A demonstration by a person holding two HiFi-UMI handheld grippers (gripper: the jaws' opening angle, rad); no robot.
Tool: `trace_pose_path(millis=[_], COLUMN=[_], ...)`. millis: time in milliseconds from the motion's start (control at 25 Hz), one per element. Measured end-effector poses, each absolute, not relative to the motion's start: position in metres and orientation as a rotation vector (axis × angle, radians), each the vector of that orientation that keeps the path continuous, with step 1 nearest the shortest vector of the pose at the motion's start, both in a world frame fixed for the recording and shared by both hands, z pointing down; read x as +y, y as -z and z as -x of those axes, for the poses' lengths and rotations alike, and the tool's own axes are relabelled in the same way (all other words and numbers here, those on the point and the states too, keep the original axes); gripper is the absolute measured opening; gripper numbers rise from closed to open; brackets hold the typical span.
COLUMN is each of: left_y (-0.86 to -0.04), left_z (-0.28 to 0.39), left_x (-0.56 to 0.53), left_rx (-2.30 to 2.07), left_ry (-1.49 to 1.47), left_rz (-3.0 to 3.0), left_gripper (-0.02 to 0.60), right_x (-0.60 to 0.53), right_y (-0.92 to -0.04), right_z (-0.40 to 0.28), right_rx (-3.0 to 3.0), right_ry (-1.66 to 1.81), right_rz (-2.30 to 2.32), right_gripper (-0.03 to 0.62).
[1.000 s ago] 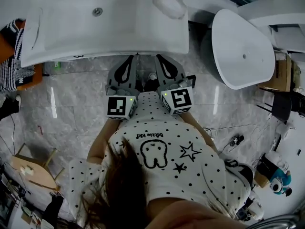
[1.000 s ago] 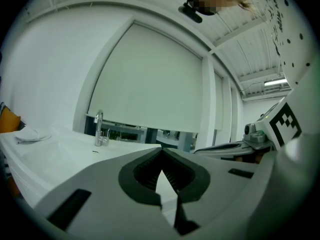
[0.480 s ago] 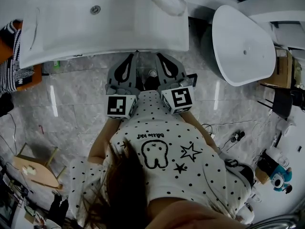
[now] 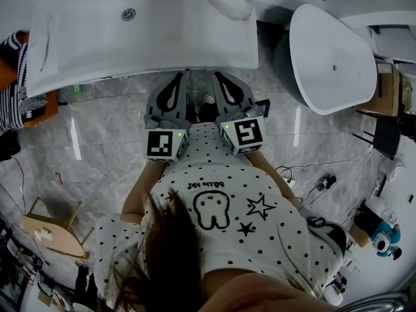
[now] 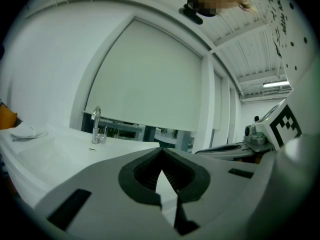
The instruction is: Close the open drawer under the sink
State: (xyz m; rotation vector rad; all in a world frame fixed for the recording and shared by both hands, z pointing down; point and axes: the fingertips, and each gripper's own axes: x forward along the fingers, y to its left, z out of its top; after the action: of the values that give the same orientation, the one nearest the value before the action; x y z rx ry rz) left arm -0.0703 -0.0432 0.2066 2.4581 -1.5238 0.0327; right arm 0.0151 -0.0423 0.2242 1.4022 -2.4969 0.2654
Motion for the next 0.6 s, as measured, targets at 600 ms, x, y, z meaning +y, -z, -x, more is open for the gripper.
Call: trace_pose_path(millis=[600], left_y=[-0.2081], left_z=[0.0755], left_x=[-0.0492], left_rx=[-1.515], left_ry=[0.004], left_rz=[-2.464], left_gripper=[0.005], right_x=[-0.0452], right_y=[-0.2249], right_z=[-0.013], right_rx=[-2.478], right_ry=[-0.263], right_rz=[-1.427], right_gripper=[0.014])
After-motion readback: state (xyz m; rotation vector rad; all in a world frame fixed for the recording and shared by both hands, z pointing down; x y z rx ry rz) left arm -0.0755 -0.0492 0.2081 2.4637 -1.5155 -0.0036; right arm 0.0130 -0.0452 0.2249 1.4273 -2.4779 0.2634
